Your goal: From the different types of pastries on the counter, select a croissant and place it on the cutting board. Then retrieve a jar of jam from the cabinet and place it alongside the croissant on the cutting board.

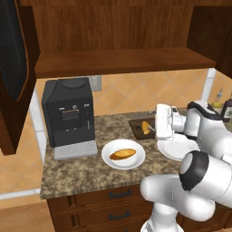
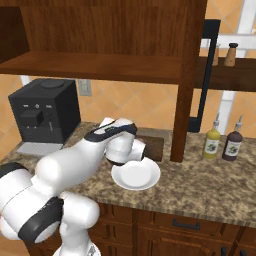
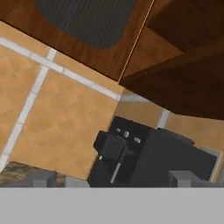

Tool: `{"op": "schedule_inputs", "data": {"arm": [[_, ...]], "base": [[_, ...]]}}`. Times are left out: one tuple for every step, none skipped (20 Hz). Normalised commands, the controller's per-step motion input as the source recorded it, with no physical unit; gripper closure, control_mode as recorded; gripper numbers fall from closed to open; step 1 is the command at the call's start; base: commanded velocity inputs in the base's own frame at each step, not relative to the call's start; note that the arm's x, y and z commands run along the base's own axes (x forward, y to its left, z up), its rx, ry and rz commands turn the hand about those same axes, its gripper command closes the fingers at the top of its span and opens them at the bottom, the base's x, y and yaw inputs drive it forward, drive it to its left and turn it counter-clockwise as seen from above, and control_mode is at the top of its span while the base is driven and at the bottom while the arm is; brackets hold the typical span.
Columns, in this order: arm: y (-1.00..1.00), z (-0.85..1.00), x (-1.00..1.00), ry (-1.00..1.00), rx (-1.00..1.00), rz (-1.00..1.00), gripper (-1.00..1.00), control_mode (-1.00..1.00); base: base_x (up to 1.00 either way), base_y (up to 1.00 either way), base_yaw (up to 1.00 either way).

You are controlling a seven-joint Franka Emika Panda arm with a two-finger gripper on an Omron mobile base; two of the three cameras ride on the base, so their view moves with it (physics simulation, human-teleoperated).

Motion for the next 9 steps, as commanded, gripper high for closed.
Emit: {"op": "schedule_inputs", "data": {"arm": [[0.03, 0.72, -0.84, -0.28, -0.02, 0.03, -1.0, -1.0], [0.05, 0.58, -0.89, -0.28, -0.01, 0.01, -1.0, -1.0], [0.0, 0.54, -0.96, -0.28, -0.01, 0.0, -1.0, -1.0], [0.02, 0.39, -1.0, -0.27, 0.0, 0.0, -1.0, -1.0], [0.02, 0.34, -1.0, -0.25, 0.0, 0.0, -1.0, -1.0], [0.01, 0.42, -1.0, -0.21, -0.01, -0.03, -1.0, -1.0], [0.15, 0.43, -1.0, -0.15, -0.04, -0.08, -1.0, -1.0], [0.34, 0.54, -0.68, 0.0, -0.05, -0.13, -1.0, -1.0], [0.43, 0.66, -0.61, 0.0, -0.08, -0.15, -1.0, -1.0]], "base": [[0.0, 0.0, 0.0], [0.0, 0.0, 0.0], [0.0, 0.0, 0.0], [0.0, 0.0, 0.0], [0.0, 0.0, 0.0], [0.0, 0.0, 0.0], [0.0, 0.0, 0.0], [0.0, 0.0, 0.0], [0.0, 0.0, 0.0]]}}
